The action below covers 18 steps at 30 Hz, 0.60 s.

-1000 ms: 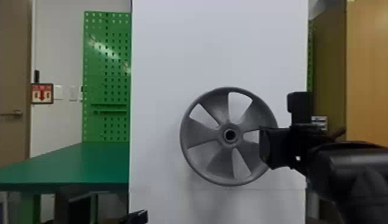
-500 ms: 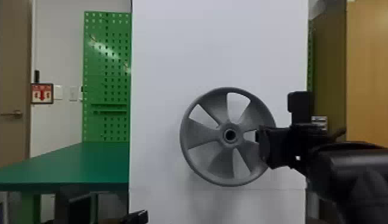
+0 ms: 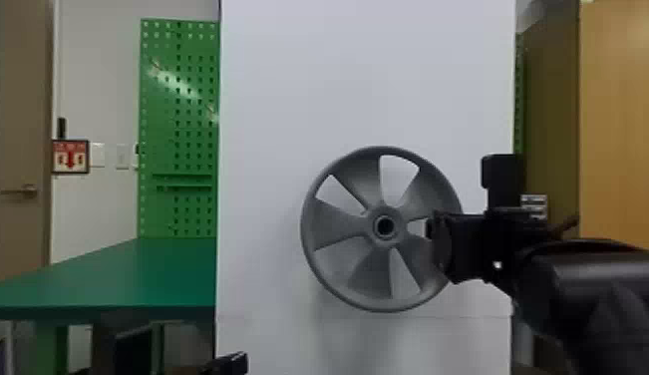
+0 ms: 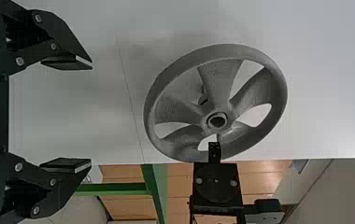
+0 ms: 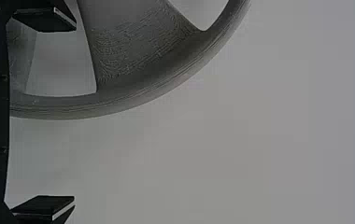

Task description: Hold the wheel and insert it

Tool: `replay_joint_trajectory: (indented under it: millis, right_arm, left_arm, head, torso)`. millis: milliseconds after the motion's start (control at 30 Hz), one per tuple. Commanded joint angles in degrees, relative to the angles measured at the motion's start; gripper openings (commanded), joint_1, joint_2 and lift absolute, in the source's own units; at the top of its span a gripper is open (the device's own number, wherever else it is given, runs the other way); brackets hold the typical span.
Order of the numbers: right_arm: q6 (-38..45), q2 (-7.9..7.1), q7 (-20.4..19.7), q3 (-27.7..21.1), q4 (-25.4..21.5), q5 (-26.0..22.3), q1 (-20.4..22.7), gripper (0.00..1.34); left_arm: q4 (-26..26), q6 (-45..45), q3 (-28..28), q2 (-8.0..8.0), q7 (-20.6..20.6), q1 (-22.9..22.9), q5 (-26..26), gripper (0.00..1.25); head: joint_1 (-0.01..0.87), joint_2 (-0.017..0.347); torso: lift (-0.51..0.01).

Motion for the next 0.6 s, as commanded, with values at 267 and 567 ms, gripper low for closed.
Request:
replay_joint_trajectory:
  millis: [267,567]
  right_arm:
    - [0.35,0.53,-0.01,0.79,-6.42,-1.66,2.78,1.34]
    - [1.31,0.71,-0.01,1.23,-13.18,-2.27,6.91,1.34]
  left_arm:
    - [0.0,-0.17,0.23,0.0,0.0,0.19,0.16,0.75]
    - [-0.09,-0.26,0.58,0.0,0.0,0.55,0.16,0.75]
  head:
    - [0.0,0.005]
    - [0.0,0.005]
  torso:
    - [-0.497]
    - [-0.497]
